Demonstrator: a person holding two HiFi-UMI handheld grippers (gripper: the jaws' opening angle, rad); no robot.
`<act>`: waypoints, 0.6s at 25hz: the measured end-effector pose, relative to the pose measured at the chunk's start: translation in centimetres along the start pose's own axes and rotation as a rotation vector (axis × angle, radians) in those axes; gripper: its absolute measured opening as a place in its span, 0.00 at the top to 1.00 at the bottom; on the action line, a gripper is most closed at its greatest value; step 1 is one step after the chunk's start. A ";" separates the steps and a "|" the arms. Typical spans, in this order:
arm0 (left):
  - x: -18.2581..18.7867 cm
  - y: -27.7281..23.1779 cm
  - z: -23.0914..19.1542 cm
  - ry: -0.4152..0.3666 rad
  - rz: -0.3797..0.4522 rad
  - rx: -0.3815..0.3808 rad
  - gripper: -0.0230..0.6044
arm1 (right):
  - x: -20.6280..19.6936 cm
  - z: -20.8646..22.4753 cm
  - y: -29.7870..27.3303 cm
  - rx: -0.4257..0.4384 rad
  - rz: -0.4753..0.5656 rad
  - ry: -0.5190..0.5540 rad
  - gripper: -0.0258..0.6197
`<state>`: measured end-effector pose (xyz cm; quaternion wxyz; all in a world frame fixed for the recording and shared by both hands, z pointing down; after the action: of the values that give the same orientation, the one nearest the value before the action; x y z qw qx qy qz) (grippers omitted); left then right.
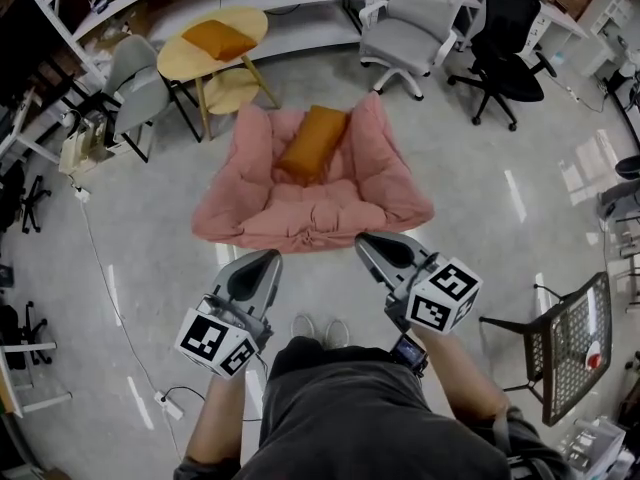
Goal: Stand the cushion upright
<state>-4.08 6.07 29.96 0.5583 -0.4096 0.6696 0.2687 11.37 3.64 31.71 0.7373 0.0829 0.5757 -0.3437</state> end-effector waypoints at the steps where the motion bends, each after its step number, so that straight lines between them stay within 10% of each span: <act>1: 0.1 -0.4 -0.7 0.004 0.001 0.001 0.95 | 0.2 0.5 -0.7 -0.003 -0.004 -0.001 0.93; 15: 0.4 -6.8 -14.3 0.061 -0.036 -0.049 0.95 | 2.4 9.0 -13.8 -0.086 -0.050 -0.035 0.93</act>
<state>-5.86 -9.28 33.57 0.5323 -0.4429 0.6721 0.2623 10.46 -12.36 36.20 0.7413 0.0308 0.5790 -0.3381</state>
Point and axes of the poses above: the fingertips, and each gripper's own axes: y backward along the fingers, z to its right, x out of its top, the point moved 2 cm from there along y, backward along the fingers, and after that the axes turned 15 degrees about -x, right-handed, at the moved point
